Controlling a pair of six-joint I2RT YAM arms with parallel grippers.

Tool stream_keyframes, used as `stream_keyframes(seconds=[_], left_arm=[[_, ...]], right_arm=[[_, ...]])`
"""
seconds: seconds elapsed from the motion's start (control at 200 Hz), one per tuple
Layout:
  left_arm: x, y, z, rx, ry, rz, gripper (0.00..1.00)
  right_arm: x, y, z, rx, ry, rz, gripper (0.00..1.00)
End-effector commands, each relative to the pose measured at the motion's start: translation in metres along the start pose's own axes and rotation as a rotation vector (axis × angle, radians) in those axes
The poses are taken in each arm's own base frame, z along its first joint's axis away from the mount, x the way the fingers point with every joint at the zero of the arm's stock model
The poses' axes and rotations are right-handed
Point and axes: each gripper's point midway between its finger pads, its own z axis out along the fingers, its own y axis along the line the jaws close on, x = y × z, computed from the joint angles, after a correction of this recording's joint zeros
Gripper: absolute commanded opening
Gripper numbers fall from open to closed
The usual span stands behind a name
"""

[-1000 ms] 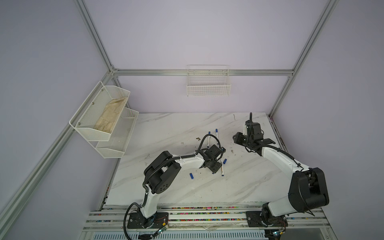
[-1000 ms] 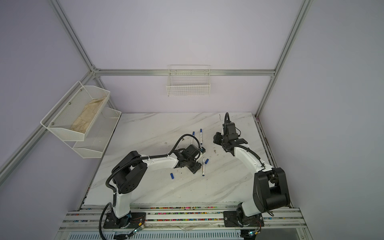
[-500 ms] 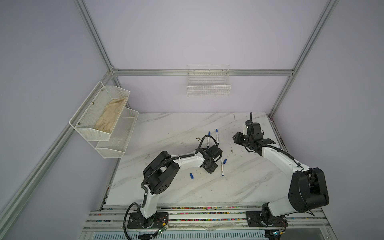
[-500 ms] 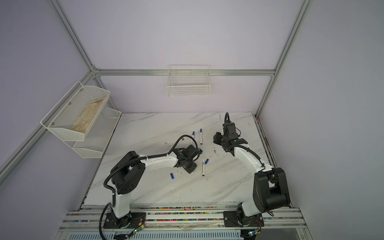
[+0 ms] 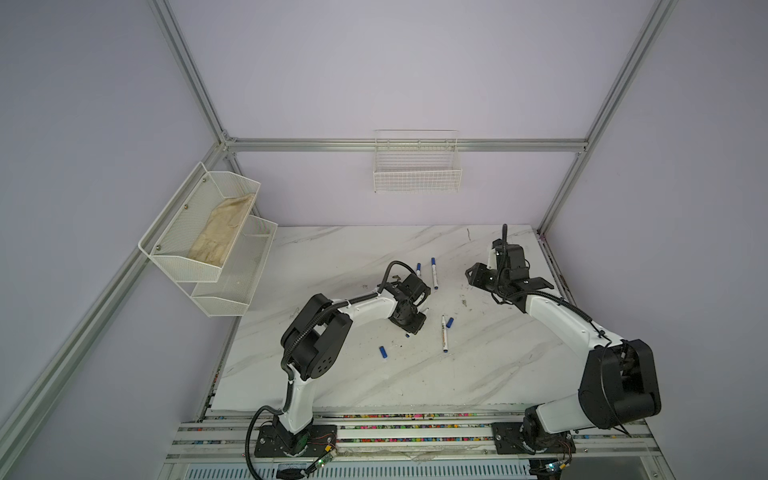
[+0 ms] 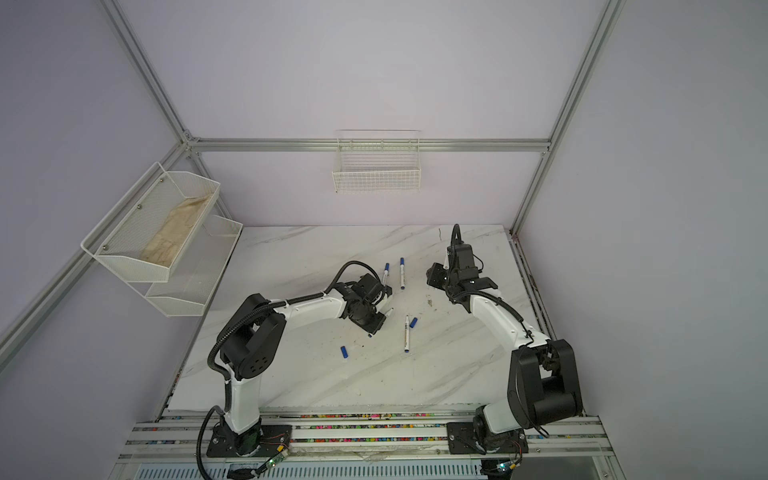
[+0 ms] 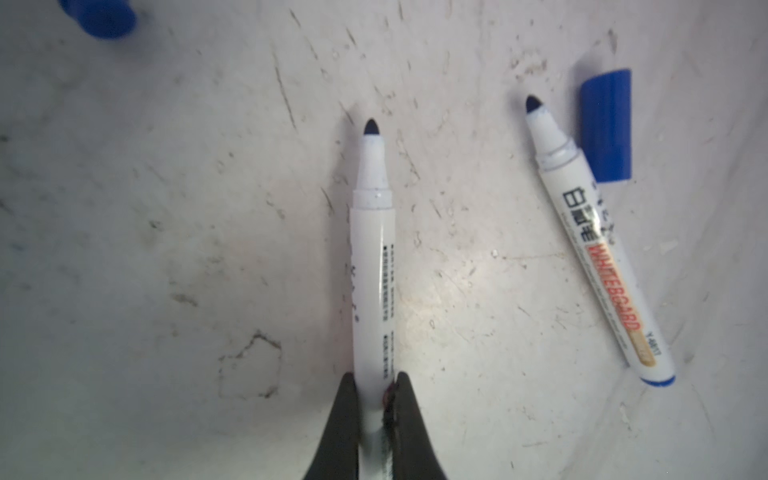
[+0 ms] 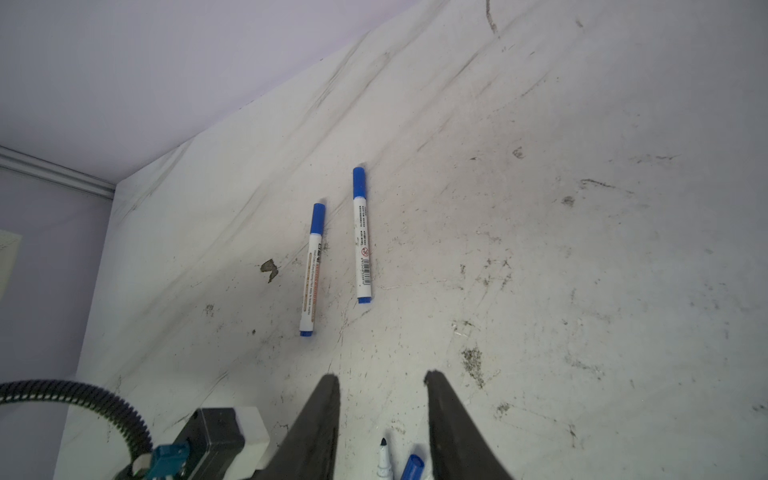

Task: Insert the pens into the pen caps

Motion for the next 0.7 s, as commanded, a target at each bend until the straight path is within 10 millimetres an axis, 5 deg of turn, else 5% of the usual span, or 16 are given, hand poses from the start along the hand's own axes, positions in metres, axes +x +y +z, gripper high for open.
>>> stream_keyframes(seconds=[0.0,0.11,0.26,0.695], left_arm=[[-0.065,-0.007,-0.049,0.142,-0.292,-0.09,0.0],[-0.092,-0.014,-0.077,0.21,-0.467,-0.087,0.0],[-0.103,-0.024,-0.097,0.268,-0.574,-0.066,0.0],[-0.1,-0.03,-0.117,0.301,-0.675,-0.032,0.0]], right_arm=[[-0.009,0.038,-0.013,-0.167,-0.025,-0.048,0.39],[-0.003,0.073,-0.016,-0.289,-0.001,-0.106,0.4],[0.002,0.108,-0.017,-0.392,0.024,-0.159,0.41],[0.011,0.122,0.005,-0.436,0.09,-0.141,0.41]])
